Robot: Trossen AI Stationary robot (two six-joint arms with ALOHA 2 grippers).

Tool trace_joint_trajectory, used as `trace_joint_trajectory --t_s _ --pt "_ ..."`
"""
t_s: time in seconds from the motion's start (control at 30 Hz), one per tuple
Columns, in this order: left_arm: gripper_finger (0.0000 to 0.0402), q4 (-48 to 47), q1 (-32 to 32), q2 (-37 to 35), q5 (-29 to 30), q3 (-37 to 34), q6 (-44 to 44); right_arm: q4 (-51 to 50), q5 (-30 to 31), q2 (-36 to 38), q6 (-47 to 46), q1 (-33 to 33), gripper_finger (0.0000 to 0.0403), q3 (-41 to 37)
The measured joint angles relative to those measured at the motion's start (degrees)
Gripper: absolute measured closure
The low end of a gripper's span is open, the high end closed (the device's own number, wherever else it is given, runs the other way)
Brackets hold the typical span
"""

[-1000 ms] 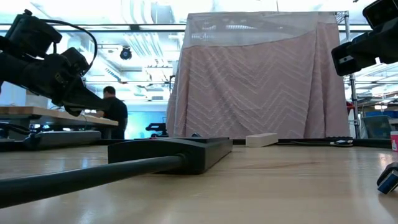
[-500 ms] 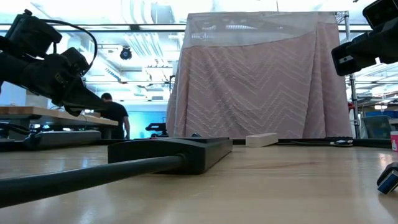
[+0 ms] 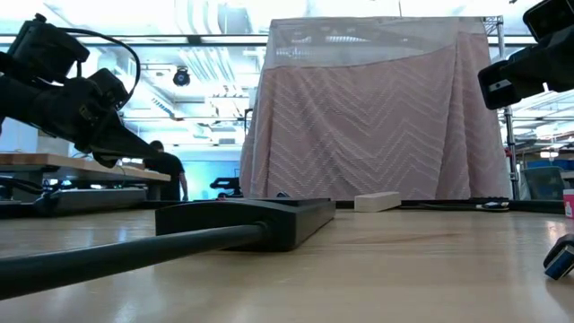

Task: Insert USB

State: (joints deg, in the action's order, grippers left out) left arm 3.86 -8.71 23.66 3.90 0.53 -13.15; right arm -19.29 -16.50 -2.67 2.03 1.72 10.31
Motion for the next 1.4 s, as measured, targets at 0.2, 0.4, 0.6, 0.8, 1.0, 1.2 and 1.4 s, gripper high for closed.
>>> trace_joint_trajectory --t_s 0.2,0.4,0.6,0.8,1.0,1.2,1.4 --pt "0.0393 0.0 0.0 0.0 0.0 0.0 0.0 0.0 0.0 0.0 -0.1 0.0 0.0345 0.0" --pt "0.0393 0.0 0.0 0.0 0.0 0.0 0.0 0.0 0.0 0.0 0.0 0.0 0.0333 0.0" --pt "0.0393 0.0 0.0 0.0 0.0 0.0 0.0 0.0 0.0 0.0 0.0 0.0 0.0327 0.0" --pt "0.0393 0.0 0.0 0.0 0.0 0.0 0.0 0.0 0.0 0.0 -0.1 0.0 0.0337 0.0" --pt "0.0393 0.0 0.0 0.0 0.0 0.0 0.0 0.0 0.0 0.0 0.0 0.0 0.0352 0.0" --pt "0.0393 0.0 0.0 0.0 0.0 0.0 0.0 3.0 4.8 0.0 -5.0 0.0 0.0361 0.0" --pt "0.0393 0.0 0.0 0.0 0.0 0.0 0.0 7.5 14.7 -0.1 -2.6 0.0 0.0358 0.0"
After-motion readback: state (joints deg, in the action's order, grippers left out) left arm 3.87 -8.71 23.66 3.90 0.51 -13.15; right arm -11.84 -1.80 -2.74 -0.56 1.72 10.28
